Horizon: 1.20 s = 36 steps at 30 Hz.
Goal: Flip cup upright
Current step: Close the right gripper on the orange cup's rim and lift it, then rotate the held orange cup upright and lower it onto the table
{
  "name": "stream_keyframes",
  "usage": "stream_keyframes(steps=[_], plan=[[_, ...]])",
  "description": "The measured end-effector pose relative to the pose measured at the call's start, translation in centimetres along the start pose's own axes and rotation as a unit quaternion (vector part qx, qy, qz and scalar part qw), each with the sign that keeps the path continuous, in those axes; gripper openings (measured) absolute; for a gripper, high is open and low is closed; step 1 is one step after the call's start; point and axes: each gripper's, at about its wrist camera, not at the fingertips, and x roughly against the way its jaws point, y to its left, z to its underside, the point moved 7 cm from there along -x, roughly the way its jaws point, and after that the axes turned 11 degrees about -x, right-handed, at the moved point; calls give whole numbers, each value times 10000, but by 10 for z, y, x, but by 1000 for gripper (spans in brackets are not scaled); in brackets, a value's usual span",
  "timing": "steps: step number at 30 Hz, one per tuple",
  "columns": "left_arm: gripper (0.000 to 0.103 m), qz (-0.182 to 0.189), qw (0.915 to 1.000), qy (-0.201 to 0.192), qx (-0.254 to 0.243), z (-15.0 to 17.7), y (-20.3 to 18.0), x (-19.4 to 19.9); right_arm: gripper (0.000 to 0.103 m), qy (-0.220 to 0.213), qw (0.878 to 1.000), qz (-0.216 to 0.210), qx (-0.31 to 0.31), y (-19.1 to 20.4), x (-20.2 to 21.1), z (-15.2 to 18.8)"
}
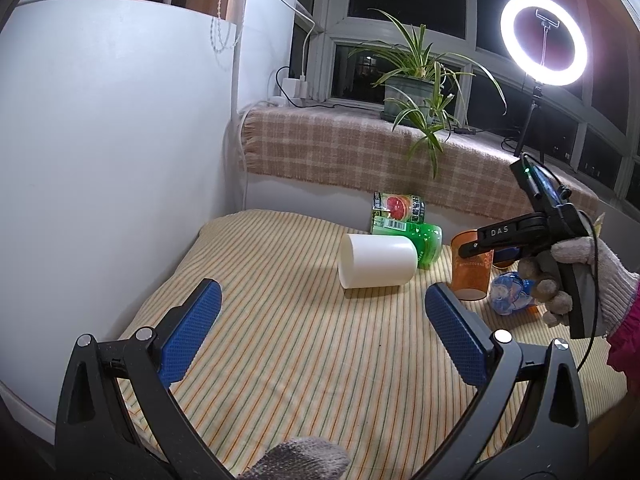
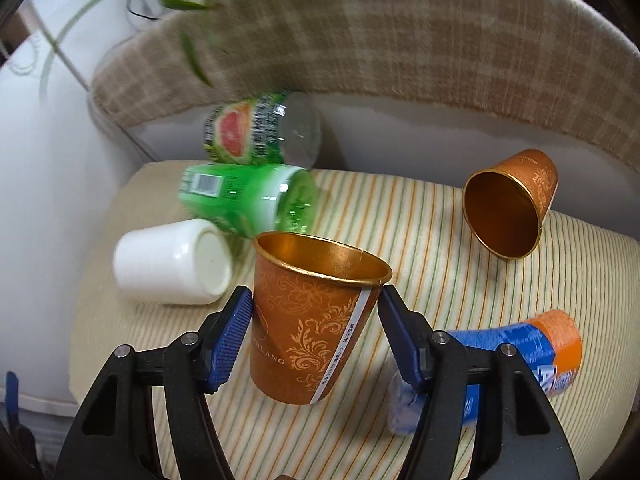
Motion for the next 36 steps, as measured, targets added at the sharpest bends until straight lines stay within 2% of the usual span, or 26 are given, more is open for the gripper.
stream_keyframes(steps=[7,12,19,24,31,36], plan=[[103,-28,10000,-40,-62,0,-7,7,64,-366,9985,-401,107,7,50,23],[103,10,9999,-36,-151,0,-14,9,64,-263,9968,-747,73,3,73,48],[103,234,9994,7,-260,2,-28,7,64,366,9925,-1152,-171,-7,61,90],[103,410,9985,155,-323,6,-36,4,64,656,9908,-1114,-399,-16,40,108],[103,663,9972,295,-203,9,-39,2,67,625,9917,-1010,-482,-19,20,109],[103,850,9953,381,-264,9,-49,-1,68,502,9931,-969,-438,-19,21,105]])
